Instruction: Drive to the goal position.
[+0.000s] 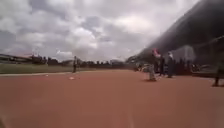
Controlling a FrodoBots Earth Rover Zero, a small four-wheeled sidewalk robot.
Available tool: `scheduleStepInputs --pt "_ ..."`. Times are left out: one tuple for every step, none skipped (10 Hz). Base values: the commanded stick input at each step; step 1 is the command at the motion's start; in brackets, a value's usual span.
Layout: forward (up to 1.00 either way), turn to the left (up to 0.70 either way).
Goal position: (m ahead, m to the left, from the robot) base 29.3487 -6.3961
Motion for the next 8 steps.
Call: scheduleStepInputs --pt "0.70 0.00" --pt "0.70 0.00" --pt "0.70 0.00" --pt "0.70 0.00" --pt "0.70 0.00" --pt "0.70 -0.35" --pt "0.70 -0.35" --pt "0.70 -0.35"
